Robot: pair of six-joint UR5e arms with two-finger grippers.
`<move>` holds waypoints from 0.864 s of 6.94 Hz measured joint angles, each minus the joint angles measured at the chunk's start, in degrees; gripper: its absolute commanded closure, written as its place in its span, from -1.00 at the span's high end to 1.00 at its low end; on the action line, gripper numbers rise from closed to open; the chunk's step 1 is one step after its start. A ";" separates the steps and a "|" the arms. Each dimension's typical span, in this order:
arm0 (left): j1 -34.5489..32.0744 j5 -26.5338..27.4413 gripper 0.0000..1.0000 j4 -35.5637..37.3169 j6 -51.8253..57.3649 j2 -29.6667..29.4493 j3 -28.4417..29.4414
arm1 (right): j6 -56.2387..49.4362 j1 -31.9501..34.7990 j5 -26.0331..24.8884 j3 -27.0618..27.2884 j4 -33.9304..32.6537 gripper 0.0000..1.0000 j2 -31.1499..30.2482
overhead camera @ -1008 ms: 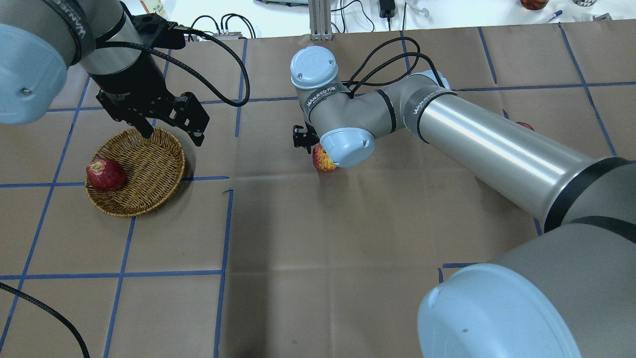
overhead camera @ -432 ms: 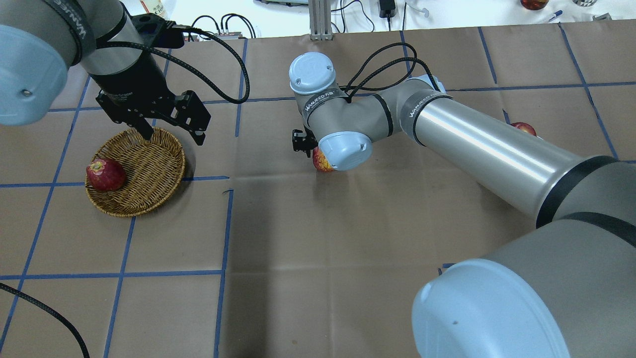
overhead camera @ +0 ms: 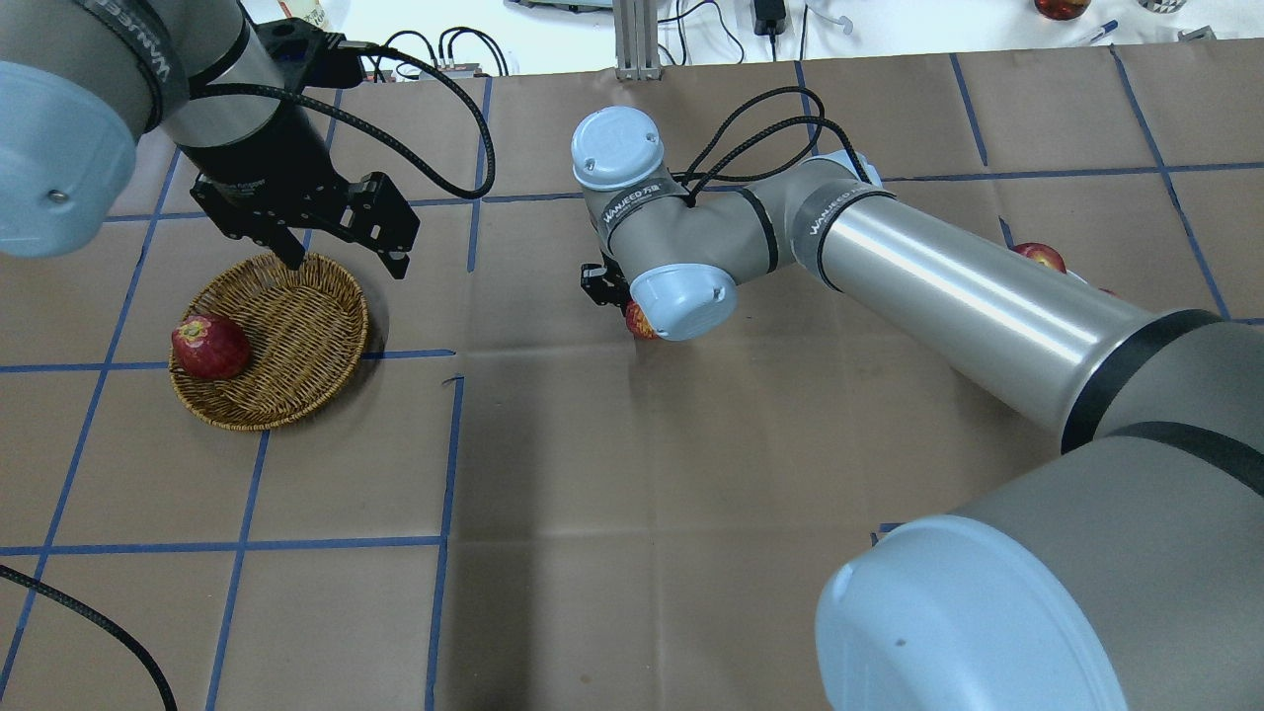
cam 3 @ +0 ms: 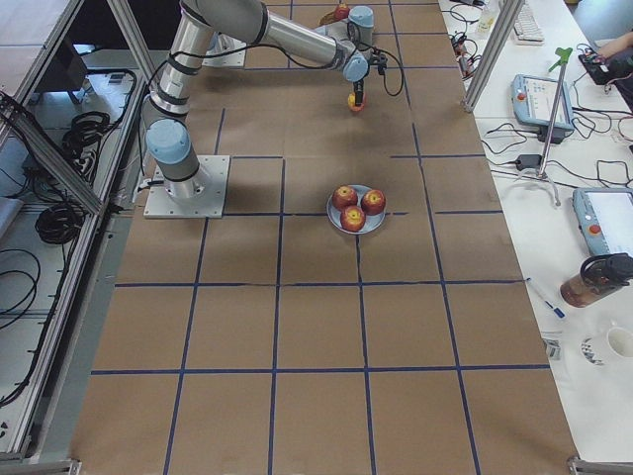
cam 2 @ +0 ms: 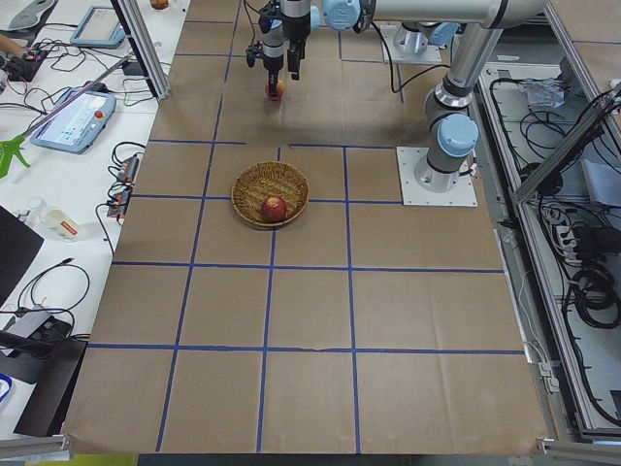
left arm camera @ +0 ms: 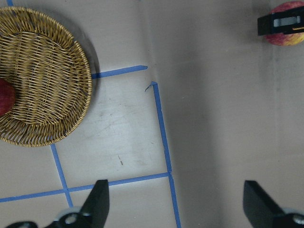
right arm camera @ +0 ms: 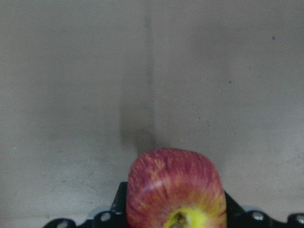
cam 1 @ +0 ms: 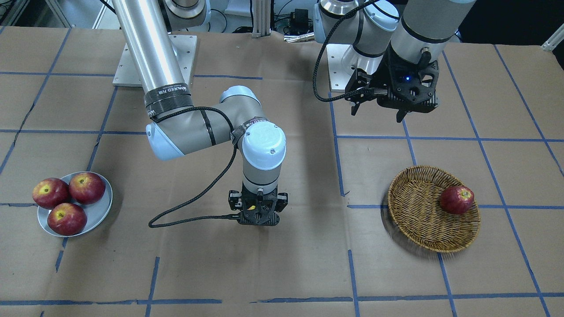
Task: Transfer apple from basket to plate
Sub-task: 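Carry the apple with the right gripper onto the white plate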
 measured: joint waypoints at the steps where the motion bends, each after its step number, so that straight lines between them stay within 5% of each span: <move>1: 0.00 -0.01 0.99 1.07 -0.24 0.22 -0.30 | 0.00 -0.22 -0.17 -0.51 0.26 0.10 -1.70; 6: -0.03 0.27 0.99 6.22 -0.35 1.07 -2.47 | -12.45 -10.06 -0.12 -0.05 13.74 0.09 -17.44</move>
